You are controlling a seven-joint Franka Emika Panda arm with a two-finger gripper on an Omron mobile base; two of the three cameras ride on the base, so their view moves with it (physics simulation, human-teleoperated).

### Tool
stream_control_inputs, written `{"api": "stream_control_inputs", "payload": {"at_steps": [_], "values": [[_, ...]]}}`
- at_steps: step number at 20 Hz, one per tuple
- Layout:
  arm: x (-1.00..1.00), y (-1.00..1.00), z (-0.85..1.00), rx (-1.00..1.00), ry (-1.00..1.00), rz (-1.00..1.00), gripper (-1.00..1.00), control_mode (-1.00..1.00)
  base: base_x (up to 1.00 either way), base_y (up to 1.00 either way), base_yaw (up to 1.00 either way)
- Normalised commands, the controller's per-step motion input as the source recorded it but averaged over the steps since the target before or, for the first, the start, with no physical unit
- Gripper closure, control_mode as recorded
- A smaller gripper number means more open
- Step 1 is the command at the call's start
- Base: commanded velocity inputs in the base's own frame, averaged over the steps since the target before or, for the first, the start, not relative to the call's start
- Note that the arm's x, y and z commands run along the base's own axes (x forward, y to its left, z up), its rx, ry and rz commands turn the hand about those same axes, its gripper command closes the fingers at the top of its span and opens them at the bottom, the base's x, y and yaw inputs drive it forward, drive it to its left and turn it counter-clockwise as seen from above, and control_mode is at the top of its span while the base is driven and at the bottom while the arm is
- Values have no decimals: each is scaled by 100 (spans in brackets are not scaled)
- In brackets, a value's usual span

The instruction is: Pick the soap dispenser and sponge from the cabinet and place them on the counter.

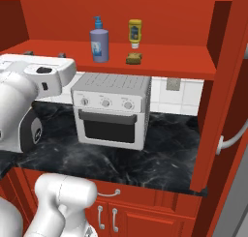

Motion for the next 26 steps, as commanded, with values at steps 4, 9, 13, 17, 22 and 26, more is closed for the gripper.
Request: {"api": "stream_control_inputs", "payload": {"at_steps": [4,9,13,17,22,26], "values": [[27,-2,0,2,5,0,-100,-100,0,0,0],[27,-5,0,0,6,-1,-100,-100,0,0,0],[25,-4,0,0,5,0,-100,-100,0,0,0],[23,0,0,0,4,0,-100,-100,0,0,0],[17,0,0,0,0,0,-100,-100,0,0,0],[4,0,3,0,0,0,-100,-100,0,0,0]]}}
